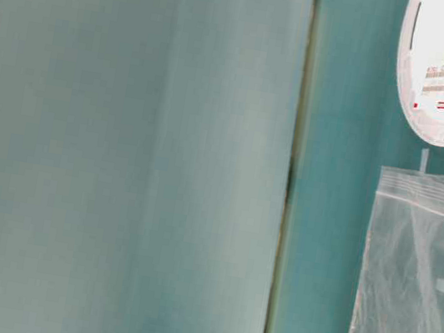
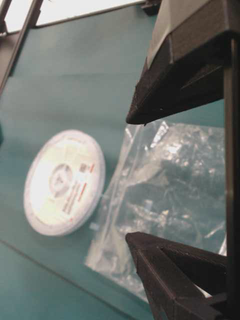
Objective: Take out the reel from the clear zip bag.
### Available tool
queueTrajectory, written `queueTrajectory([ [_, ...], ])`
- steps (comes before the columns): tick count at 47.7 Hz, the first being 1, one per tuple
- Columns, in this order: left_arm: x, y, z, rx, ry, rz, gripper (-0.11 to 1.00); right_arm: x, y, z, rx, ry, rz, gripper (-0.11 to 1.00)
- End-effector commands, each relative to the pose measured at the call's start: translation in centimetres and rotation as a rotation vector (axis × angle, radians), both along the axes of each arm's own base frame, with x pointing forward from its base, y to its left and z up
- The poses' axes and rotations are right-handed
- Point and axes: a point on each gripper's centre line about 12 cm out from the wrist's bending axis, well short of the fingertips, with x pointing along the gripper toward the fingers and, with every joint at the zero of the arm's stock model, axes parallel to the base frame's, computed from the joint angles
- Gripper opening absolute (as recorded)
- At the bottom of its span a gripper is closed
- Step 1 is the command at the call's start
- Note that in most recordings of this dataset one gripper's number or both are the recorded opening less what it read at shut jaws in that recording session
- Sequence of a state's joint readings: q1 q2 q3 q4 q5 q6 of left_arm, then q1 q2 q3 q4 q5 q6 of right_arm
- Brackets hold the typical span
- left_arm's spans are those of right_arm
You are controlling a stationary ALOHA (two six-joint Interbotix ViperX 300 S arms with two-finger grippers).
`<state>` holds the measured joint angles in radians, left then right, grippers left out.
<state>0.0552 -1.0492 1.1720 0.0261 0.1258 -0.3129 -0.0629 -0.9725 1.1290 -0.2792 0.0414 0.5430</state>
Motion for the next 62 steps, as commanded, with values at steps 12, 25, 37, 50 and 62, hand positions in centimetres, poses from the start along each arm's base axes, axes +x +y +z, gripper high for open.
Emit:
queueTrajectory([
  [12,0.2,0.0,0.8,0.004,-0.026,-0.002,0.94,-0.1,0.0,0.4,-0.005,-0.016,0.003,0.93],
  [25,-0.2,0.0,1.7,0.009,-0.058,-0.003,0.94,-0.3,0.1,1.3,-0.01,-0.058,0.009,0.93],
  [37,-0.5,-0.1,2.3,0.03,-0.083,-0.007,0.94,-0.4,0.1,1.3,-0.014,-0.061,0.009,0.93],
  [50,-0.6,-0.1,2.6,0.088,-0.095,-0.02,0.94,-0.3,0.1,1.4,-0.017,-0.067,0.011,0.93],
  [62,-0.6,-0.1,2.6,0.085,-0.092,-0.019,0.94,-0.3,0.2,1.7,-0.02,-0.085,0.016,0.93],
])
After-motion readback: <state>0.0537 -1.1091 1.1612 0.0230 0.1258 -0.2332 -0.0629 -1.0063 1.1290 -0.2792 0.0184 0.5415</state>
